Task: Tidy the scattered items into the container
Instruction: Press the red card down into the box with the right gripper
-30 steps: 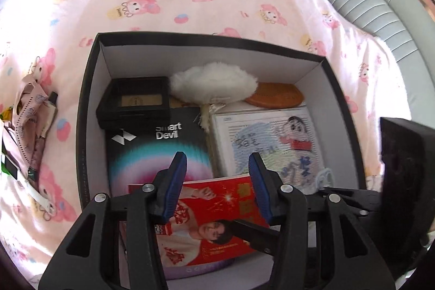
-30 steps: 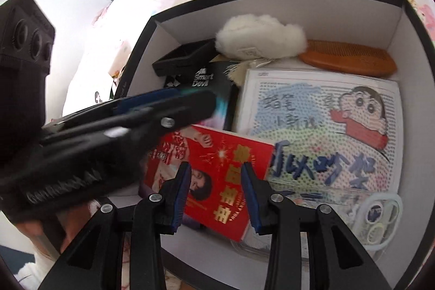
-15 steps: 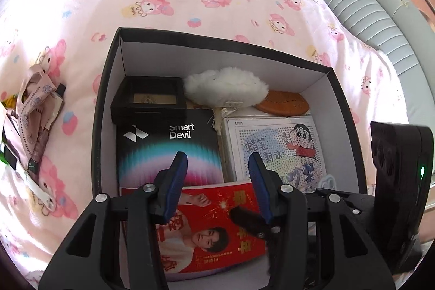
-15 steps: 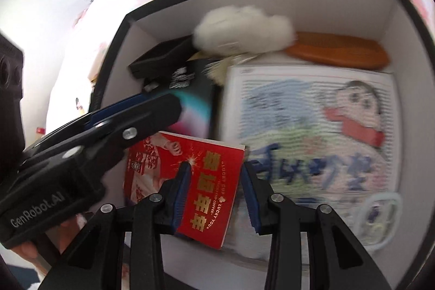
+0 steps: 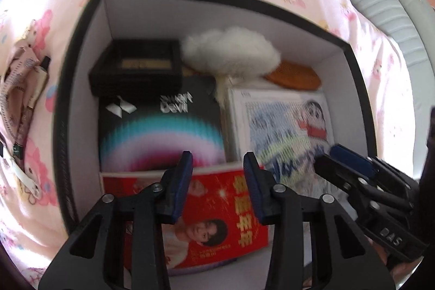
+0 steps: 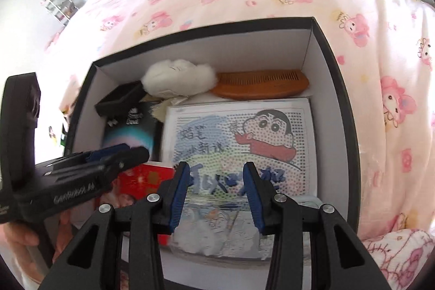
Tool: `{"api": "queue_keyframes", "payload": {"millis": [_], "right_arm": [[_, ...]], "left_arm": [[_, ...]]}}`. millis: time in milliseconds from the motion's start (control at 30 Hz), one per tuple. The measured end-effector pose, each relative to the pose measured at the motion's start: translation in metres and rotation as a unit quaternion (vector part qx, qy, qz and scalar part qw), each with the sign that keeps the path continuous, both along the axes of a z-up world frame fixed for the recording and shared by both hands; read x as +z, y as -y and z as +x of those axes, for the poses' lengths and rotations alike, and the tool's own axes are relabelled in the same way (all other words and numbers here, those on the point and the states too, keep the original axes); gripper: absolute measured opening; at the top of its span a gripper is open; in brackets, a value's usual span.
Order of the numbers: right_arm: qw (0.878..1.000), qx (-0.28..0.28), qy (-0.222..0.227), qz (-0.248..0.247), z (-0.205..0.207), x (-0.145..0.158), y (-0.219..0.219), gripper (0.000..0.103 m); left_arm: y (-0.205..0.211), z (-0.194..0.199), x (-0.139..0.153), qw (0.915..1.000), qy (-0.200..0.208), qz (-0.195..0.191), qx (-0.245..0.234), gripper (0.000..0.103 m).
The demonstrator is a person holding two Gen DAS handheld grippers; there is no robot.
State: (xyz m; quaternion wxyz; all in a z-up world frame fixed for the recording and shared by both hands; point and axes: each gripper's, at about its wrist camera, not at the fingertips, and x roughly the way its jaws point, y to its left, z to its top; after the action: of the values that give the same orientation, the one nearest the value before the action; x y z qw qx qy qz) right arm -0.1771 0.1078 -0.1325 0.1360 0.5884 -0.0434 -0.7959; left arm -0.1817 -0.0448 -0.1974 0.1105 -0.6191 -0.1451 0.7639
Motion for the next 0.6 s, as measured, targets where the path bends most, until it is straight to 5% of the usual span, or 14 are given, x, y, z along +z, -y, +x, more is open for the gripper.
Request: {"api": "queue_keyframes", "payload": {"millis": [167, 367, 600], "right_arm": [[1.0, 0.023, 0.012, -0.007, -0.01, -0.005, 0.001, 0.038], [0.997, 0.058, 0.028, 0.039, -0.021, -0.008, 0.011, 0.038], [0.994, 0.079, 0.02, 0.069, -0.007, -0.009, 0.019, 0.038]], "left_arm": [[0.011, -0.005, 0.016, 0.9986, -0.037, 0.027, 0.028, 0.04], [0.005, -0.015, 0.001, 0.9996, 0.009, 0.001, 0.025, 0.039], [0.007, -0.004, 0.0, 0.9985, 0.03, 0.046, 0.01, 0.04]]}}
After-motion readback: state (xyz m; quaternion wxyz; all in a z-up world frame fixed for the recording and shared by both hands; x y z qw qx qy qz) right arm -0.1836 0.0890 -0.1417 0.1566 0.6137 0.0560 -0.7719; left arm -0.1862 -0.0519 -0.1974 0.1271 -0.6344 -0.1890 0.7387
